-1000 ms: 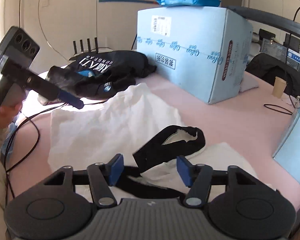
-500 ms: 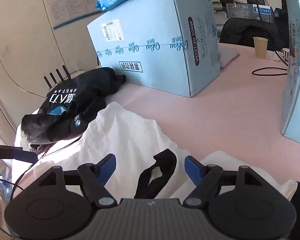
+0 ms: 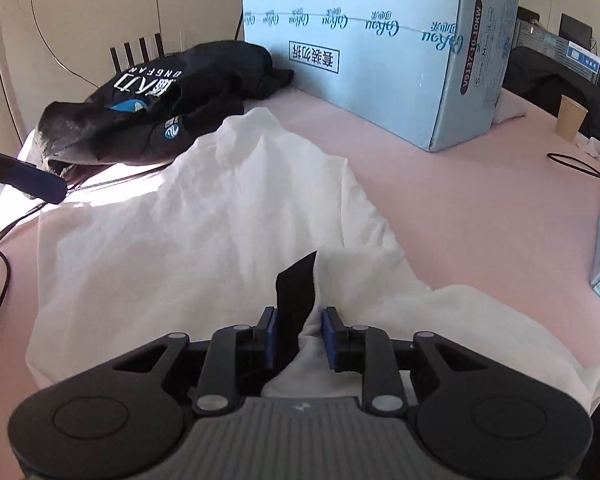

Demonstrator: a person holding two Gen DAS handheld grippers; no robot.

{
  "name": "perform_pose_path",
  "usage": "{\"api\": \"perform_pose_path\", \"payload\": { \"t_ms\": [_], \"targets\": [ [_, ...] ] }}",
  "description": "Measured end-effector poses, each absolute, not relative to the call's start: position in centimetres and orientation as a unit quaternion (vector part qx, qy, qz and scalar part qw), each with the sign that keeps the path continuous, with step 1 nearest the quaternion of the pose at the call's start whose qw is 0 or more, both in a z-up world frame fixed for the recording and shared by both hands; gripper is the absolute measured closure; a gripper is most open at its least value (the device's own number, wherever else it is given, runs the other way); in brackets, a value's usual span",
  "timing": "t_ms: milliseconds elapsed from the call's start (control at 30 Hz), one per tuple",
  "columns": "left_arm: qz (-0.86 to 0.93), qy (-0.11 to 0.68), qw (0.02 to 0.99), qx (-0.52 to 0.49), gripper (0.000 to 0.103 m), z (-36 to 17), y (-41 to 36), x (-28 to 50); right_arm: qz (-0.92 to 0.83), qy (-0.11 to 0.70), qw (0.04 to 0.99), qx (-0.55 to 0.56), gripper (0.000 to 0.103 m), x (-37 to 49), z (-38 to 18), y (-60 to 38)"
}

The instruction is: Fold clothes

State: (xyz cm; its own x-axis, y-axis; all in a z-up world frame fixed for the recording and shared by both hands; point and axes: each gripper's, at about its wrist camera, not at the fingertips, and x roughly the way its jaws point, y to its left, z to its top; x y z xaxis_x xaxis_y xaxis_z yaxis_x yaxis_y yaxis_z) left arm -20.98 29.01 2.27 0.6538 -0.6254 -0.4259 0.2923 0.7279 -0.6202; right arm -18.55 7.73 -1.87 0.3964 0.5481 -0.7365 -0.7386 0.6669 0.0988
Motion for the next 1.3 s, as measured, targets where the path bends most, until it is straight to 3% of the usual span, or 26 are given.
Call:
{"api": "perform_pose_path", "payload": {
  "t_ms": [33,133,267,367,467,567,800,1000,1100,1300],
  "targets": [
    [-0.263,0.322,0.872,-0.257,0.001,2.3,29.0,-21.0,0.391,0.396,0.826,-0.086,0.042,-18.2,-1.5,7.4],
    [-0.252,0.323,0.877,-0.251,0.000,2.3,29.2,-21.2,0.415,0.371,0.831,0.012,0.024,-18.0,0.1,5.2],
    [-0.226,0.342,0.883,-0.230,0.000,1.7,30.0,-21.9,0.357,0.423,0.832,0.015,0.028,-17.1,-1.8,4.7],
    [-0.212,0.347,0.883,-0.235,0.000,1.3,31.2,-23.2,0.359,0.387,0.846,0.080,0.030,-18.1,-1.4,2.7],
    [-0.196,0.362,0.878,-0.244,0.000,1.2,32.3,-24.4,0.373,0.322,0.848,0.193,0.024,-20.9,1.3,-1.5],
    [-0.173,0.376,0.882,-0.226,0.000,1.5,32.5,-25.8,0.344,0.289,0.867,0.214,0.023,-25.3,3.2,-4.5],
    [-0.113,0.410,0.878,-0.219,0.000,-0.5,32.7,-27.0,0.238,0.304,0.882,0.270,0.007,-34.4,1.4,-9.7],
    [-0.076,0.387,0.886,-0.245,0.000,-1.6,32.7,-24.9,0.118,0.361,0.846,0.375,0.003,-36.5,-3.2,-13.7],
    [-0.066,0.383,0.893,-0.227,0.000,-1.7,32.1,-23.3,0.078,0.341,0.839,0.416,0.000,-36.7,-4.5,-14.4],
    [-0.057,0.366,0.905,-0.207,0.000,-1.9,31.3,-21.5,0.036,0.315,0.862,0.396,0.000,-33.6,-4.9,-12.8]
  ]
}}
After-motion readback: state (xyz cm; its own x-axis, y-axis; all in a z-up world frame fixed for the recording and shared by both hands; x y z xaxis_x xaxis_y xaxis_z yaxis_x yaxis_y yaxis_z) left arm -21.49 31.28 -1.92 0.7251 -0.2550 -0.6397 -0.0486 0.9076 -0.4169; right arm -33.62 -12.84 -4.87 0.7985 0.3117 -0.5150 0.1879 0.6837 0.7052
